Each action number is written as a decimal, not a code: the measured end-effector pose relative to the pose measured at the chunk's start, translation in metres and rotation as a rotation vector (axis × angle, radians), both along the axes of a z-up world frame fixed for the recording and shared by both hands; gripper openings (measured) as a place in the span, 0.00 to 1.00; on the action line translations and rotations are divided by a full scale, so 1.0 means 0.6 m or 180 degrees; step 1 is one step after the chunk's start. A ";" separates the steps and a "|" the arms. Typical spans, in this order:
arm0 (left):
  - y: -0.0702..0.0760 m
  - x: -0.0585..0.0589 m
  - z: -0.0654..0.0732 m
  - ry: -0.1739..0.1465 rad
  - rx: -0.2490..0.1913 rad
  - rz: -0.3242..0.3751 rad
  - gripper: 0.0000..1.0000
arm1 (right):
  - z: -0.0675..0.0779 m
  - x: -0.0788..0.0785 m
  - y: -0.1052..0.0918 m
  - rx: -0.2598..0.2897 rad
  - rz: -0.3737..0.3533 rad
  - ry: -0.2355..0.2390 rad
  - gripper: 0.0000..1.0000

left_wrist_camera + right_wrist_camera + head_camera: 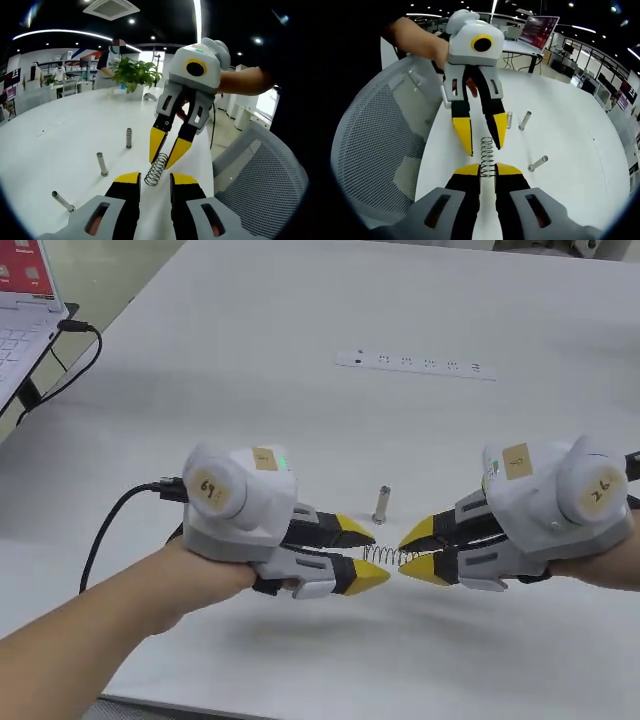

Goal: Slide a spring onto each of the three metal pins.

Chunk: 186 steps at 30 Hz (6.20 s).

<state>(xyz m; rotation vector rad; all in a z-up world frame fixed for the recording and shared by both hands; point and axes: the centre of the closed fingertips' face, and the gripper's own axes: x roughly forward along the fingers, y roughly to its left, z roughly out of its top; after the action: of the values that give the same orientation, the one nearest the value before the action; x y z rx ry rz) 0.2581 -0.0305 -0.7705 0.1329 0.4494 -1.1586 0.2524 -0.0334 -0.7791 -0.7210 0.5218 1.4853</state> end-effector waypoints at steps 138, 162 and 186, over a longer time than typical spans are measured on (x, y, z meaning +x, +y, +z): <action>0.006 -0.021 0.006 0.0081 0.0019 -0.0089 0.26 | 0.090 -0.035 0.043 0.0786 -0.0023 -0.0157 0.07; 0.102 0.003 0.006 0.0034 0.0094 0.0416 0.50 | 0.095 0.000 0.031 0.0811 -0.0227 -0.0311 0.07; 0.189 0.019 -0.007 0.0140 0.0180 0.1013 0.98 | 0.094 0.022 0.021 0.0889 -0.0477 -0.0347 0.07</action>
<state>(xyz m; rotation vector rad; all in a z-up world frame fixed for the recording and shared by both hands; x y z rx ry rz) 0.2694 0.0831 -0.7746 0.0813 0.5221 -0.8381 0.2658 -0.0210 -0.7229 -0.5275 0.2716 1.3370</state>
